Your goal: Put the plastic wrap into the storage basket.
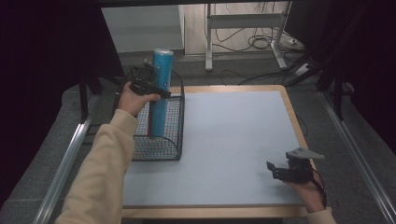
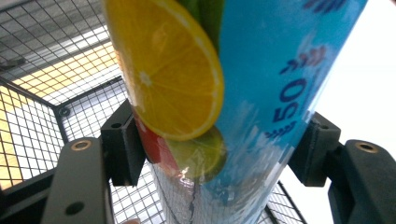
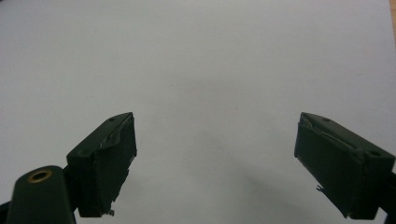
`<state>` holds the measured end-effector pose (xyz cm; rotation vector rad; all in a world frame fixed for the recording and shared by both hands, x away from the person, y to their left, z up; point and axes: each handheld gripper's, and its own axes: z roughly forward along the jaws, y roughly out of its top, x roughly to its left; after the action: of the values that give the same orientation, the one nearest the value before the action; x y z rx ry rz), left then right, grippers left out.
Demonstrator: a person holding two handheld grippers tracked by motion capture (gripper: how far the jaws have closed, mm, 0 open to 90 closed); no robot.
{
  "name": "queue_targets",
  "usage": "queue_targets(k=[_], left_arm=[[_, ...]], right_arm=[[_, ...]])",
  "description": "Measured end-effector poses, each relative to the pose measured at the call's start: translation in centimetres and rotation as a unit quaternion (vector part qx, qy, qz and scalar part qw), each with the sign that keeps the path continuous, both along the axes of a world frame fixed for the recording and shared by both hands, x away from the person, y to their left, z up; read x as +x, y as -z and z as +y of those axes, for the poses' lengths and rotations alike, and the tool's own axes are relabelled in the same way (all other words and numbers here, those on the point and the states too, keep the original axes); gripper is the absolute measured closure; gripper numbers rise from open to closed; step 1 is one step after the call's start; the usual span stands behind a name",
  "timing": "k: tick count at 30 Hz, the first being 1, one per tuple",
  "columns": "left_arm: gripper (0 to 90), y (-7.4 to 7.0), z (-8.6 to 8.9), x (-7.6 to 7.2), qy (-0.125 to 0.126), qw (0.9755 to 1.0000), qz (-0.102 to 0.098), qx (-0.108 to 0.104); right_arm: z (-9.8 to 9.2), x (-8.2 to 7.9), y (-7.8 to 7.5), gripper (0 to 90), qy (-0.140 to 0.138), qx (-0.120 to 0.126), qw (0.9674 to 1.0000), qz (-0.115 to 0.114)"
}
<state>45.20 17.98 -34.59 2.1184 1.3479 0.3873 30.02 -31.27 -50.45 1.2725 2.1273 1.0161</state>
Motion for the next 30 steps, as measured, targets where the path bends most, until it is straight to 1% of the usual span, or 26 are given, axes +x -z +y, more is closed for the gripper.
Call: queue_targets(k=[1,4,5,6,15,16,18,20,22,23,26,30], left_arm=[[32.1,0.0,0.0,0.0,0.0,1.0,0.0,0.0],[32.1,0.8,-0.1,0.5,-0.001,1.0,0.009,-0.001],[32.1,1.3,-0.2,0.8,-0.002,0.9999,0.014,0.004],[32.1,1.3,-0.2,0.8,-0.002,0.9999,0.014,0.004],[32.1,3.1,-0.7,2.3,-0.005,0.9988,0.027,0.041],[32.1,3.3,-0.7,2.5,-0.007,0.9986,0.029,0.043],[32.1,3.5,-0.7,2.8,-0.01,0.9986,0.033,0.041],[32.1,3.6,-0.7,3.1,-0.013,0.9986,0.032,0.039],[32.1,3.7,-1.2,3.6,-0.013,0.9982,0.036,0.045],[32.1,3.7,-1.2,3.6,-0.013,0.9982,0.036,0.045],[32.1,4.0,-1.8,4.2,-0.015,0.9978,0.037,0.053],[32.1,4.5,-2.4,5.1,-0.019,0.9973,0.042,0.057]], right_arm=[[0.0,0.0,0.0,12.9,0.001,0.0,1.0,0.0],[0.0,0.0,0.0,12.9,0.0,0.001,1.0,0.001],[0.0,0.0,0.0,12.9,0.0,0.001,1.0,0.001],[0.0,0.0,0.0,12.9,0.0,0.001,1.0,0.001],[-0.1,0.0,0.1,12.9,0.001,0.001,1.0,0.002],[-0.1,0.0,0.1,12.9,0.001,0.001,1.0,0.002],[-0.1,0.0,0.1,12.9,0.001,0.0,1.0,0.001],[-0.1,0.0,0.1,12.9,0.002,0.0,1.0,0.003],[-0.1,0.0,0.1,12.9,0.002,0.001,1.0,0.002],[-0.1,0.0,0.1,12.9,0.002,0.001,1.0,0.002],[-0.1,0.0,0.1,12.9,0.002,0.001,1.0,0.002],[-0.2,0.0,0.1,12.9,0.002,0.0,1.0,0.002]])
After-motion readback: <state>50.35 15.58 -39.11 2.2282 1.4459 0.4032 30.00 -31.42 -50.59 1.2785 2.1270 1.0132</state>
